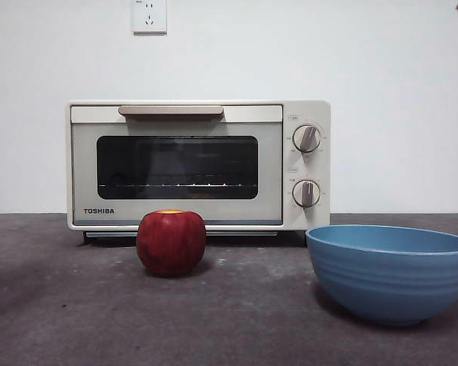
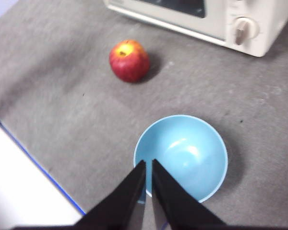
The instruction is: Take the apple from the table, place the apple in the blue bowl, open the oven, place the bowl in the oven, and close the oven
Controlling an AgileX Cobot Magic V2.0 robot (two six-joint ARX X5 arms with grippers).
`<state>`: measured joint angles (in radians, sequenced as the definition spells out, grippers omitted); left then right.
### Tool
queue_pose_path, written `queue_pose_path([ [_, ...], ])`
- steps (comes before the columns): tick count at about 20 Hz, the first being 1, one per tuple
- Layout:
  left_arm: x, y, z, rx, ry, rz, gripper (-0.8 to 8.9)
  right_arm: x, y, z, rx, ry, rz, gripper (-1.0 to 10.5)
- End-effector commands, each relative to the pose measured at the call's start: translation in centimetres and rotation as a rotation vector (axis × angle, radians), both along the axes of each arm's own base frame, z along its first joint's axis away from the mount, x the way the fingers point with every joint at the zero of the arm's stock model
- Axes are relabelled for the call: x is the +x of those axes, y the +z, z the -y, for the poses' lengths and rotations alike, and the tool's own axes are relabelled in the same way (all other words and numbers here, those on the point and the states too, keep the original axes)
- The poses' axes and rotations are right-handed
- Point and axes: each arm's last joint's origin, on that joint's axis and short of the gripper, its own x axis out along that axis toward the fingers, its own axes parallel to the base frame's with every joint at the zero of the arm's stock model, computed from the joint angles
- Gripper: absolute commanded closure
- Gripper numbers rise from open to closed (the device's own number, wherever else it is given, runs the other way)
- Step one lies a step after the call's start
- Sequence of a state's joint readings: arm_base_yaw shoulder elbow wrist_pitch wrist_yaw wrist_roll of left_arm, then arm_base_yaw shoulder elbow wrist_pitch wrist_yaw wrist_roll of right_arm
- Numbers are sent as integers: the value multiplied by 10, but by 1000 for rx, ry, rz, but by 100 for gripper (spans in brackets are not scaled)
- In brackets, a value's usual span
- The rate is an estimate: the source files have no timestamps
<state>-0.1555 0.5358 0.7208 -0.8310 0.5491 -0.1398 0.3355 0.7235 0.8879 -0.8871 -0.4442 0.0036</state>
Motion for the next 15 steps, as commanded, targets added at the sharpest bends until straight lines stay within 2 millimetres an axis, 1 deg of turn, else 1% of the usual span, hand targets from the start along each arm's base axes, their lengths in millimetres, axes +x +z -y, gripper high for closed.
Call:
queue_pose_path([
  [1,0,7,1,11,-29,43,806,4,0,-7,-40,38,4,943],
  [2,0,7,1,11,-29,44,806,6,-1,-10,-42,53,1,939],
  [3,0,7,1,11,-29,45,806,8,-1,-13,-36,64,2,887],
  [4,0,7,1,11,-29,45,806,9,0,-15,-28,70,7,754],
  [5,0,7,1,11,-29,44,806,11,0,-17,-20,76,19,585],
  [6,0,7,1,11,-29,45,806,14,1,-20,3,62,15,477],
  [9,0,8,1,10,-29,48,806,24,0,-30,31,64,-2,463],
  [11,0,8,2,10,-29,49,806,33,-3,-41,50,86,-8,463],
  [15,0,8,2,10,-29,49,806,57,-12,-80,74,124,3,463],
])
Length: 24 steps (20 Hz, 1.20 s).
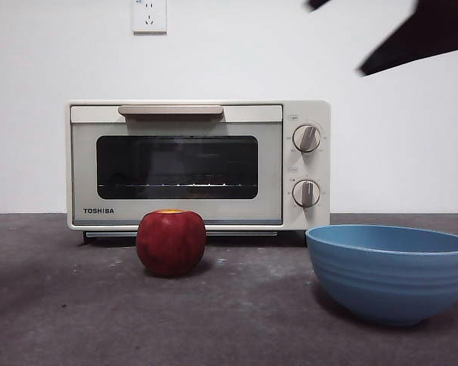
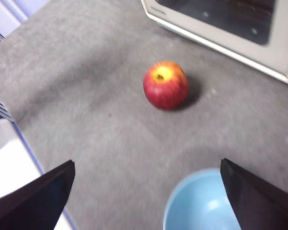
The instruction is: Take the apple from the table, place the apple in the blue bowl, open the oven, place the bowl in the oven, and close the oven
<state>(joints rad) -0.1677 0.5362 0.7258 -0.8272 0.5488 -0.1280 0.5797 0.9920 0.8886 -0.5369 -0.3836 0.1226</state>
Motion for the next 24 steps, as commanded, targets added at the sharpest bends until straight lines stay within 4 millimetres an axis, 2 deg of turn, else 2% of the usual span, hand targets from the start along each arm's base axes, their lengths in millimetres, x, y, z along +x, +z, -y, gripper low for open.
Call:
queue_pose_path([
  [1,1,6,0,4,-11,34,806,15,-2,-25,15,5,-11,463],
  [8,1,6,0,3,-11,36,806,73,-23,-109,-99,29,-60,463],
  [13,1,7,0,2,-11,43,806,103,-46,-154,-167,23,-81,463],
  [18,2,8,1,-1,-11,62,806,121,-68,-172,-244,-42,-66,463],
  [24,3,8,1,-1,-11,65,806,128,-91,-180,-271,-51,-78,463],
])
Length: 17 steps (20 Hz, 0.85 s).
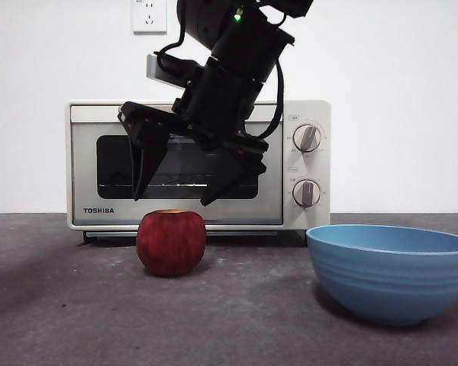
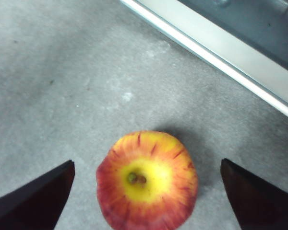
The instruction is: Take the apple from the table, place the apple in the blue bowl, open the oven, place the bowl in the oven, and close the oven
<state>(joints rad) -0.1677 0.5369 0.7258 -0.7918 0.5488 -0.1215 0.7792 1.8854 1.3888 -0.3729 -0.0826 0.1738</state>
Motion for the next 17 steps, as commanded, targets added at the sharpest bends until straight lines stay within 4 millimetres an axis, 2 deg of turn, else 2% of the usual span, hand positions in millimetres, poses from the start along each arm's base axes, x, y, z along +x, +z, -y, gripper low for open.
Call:
queue_pose_path([
  [1,2,5,1,2,-7,24,806,3,-11,-13,13,-9,-11,463],
  [9,3,5,1,3,-8,18,806,6,-37,-17,-27,-26,-75,463],
  [14,5,5,1,3,-8,19,806,3,-43,-16,-68,-29,-106,464],
  [17,5,5,1,2,-8,24,806,3,-43,-16,-67,-26,-111,548],
])
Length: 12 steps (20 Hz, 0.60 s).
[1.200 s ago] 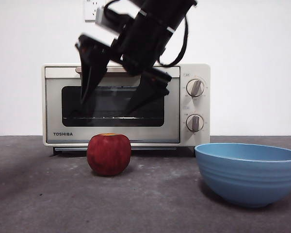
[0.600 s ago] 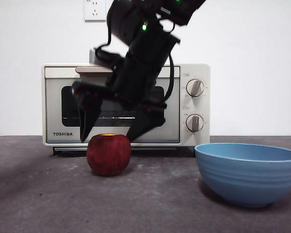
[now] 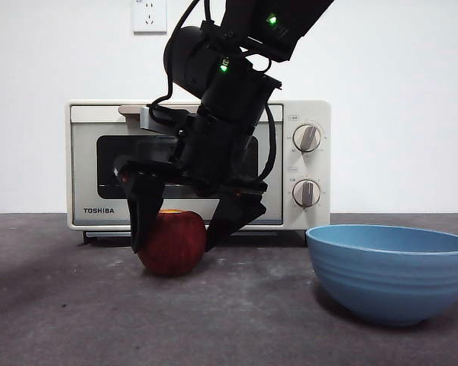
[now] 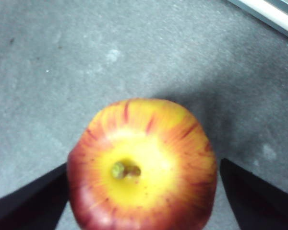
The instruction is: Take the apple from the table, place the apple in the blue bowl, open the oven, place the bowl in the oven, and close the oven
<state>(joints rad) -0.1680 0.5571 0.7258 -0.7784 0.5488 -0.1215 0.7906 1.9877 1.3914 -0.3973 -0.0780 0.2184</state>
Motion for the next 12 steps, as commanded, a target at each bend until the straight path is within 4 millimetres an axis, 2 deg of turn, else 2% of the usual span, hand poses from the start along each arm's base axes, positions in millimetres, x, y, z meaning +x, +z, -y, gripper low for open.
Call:
queue_pose_path([
  [1,1,6,0,1,-8,32,806,0,-2,-7,4,1,-9,577],
  [4,1,6,0,1,-8,32,806,-2,-3,-7,-5,3,-20,641],
  [7,1,6,0,1,-8,32,806,-3,6,-7,12,6,-3,642],
  [9,1,6,0,1,-8,32,806,-6,21,-4,38,7,23,642],
  [12,1,6,1,1,-8,31,806,-13,55,3,91,9,75,642],
])
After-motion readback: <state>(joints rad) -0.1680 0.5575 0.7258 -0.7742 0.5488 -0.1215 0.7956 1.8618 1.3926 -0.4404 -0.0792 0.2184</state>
